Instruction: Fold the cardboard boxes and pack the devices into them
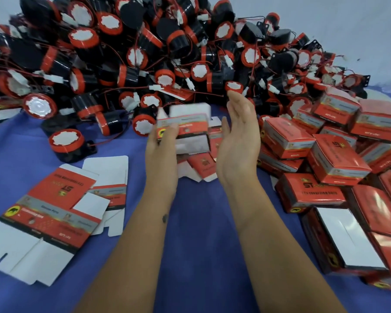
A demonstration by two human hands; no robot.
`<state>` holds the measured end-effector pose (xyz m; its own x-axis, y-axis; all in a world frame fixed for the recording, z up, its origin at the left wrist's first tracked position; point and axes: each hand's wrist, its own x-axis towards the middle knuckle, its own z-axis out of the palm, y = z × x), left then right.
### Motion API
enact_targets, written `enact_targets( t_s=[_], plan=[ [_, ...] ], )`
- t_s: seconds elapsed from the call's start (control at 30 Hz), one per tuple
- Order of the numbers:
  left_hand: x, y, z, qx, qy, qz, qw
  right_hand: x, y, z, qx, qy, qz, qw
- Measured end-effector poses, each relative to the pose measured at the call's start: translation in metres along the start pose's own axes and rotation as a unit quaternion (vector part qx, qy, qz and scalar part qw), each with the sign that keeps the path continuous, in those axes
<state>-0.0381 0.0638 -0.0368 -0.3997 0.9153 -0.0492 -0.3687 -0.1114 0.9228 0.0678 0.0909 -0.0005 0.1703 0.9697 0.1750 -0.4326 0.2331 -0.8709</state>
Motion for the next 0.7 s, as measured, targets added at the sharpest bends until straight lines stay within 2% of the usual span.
enact_targets(
  t_s=[0.07,0.13,0.17,0.27,0.33,0.43,0.47,0.5,0.57,0.67,0.7],
  plan=[
    [0.006,0.005,-0.007,-0.061,0.101,0.054,0.992,0.006,0.013,0.015,-0.069,0.024,-0.031,0.997],
    [0.011,0.007,-0.014,-0.088,0.186,0.090,0.975,0.012,0.030,0.031,-0.193,-0.028,-0.034,0.980],
    [0.012,0.008,-0.016,-0.088,0.222,0.109,0.965,0.014,0.040,0.038,-0.269,-0.083,-0.035,0.959],
    [0.012,0.011,-0.015,-0.100,0.275,0.146,0.945,0.021,0.065,0.064,-0.482,-0.241,-0.034,0.841],
    [0.014,0.009,-0.015,-0.109,0.279,0.146,0.943,0.026,0.075,0.078,-0.552,-0.284,-0.033,0.784],
    [0.017,0.005,-0.017,-0.127,0.284,0.132,0.941,0.033,0.085,0.090,-0.621,-0.285,-0.066,0.728],
    [0.018,0.005,-0.016,-0.127,0.281,0.130,0.942,0.035,0.086,0.093,-0.628,-0.275,-0.075,0.724],
    [0.018,0.004,-0.015,-0.125,0.275,0.130,0.944,0.036,0.088,0.094,-0.616,-0.260,-0.079,0.739],
    [0.018,0.005,-0.013,-0.112,0.261,0.128,0.950,0.035,0.089,0.094,-0.551,-0.224,-0.079,0.800],
    [0.017,0.004,-0.015,-0.115,0.257,0.129,0.951,0.035,0.081,0.085,-0.527,-0.181,-0.109,0.823],
    [0.017,0.004,-0.016,-0.114,0.255,0.136,0.950,0.035,0.075,0.080,-0.494,-0.152,-0.133,0.846]
  ],
)
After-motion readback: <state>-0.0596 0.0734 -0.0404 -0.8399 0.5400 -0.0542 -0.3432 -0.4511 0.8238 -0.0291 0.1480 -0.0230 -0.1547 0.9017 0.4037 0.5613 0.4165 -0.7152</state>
